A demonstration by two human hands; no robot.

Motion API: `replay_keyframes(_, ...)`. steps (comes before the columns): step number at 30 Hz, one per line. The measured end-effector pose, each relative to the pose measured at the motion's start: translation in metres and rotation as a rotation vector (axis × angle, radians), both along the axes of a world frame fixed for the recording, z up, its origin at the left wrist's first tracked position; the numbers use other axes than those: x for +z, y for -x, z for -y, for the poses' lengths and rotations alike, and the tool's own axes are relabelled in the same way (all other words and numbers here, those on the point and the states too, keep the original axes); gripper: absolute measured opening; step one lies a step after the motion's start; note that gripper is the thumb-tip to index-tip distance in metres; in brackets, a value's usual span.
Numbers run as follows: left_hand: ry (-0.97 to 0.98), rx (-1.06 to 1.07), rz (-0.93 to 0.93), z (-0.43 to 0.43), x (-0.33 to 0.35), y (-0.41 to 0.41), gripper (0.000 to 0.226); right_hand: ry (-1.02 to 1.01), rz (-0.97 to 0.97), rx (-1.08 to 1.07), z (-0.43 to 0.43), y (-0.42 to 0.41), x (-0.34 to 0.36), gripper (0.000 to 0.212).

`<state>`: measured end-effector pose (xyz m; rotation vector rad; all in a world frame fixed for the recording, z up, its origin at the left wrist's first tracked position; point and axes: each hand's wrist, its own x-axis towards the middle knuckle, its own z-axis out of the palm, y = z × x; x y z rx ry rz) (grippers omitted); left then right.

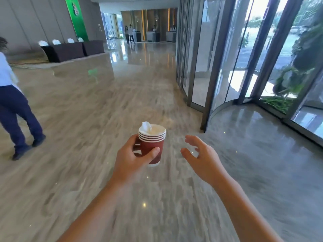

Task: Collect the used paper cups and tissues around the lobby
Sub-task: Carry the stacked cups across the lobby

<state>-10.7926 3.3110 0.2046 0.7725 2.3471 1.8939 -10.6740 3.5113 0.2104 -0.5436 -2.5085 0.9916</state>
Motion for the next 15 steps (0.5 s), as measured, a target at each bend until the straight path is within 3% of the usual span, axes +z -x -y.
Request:
replay_keyframes(11, -0.018, 0.172, -0.036, -0.126, 0.041, 0.357, 0.055, -0.248, 0.055, 0.197, -0.150, 0.388, 0.057, 0.056)
replay_keyframes(15, -0.066, 0.189, -0.060, -0.180, 0.031, 0.496, 0.054, -0.313, 0.035, 0.200, -0.206, 0.526, 0.050, 0.056)
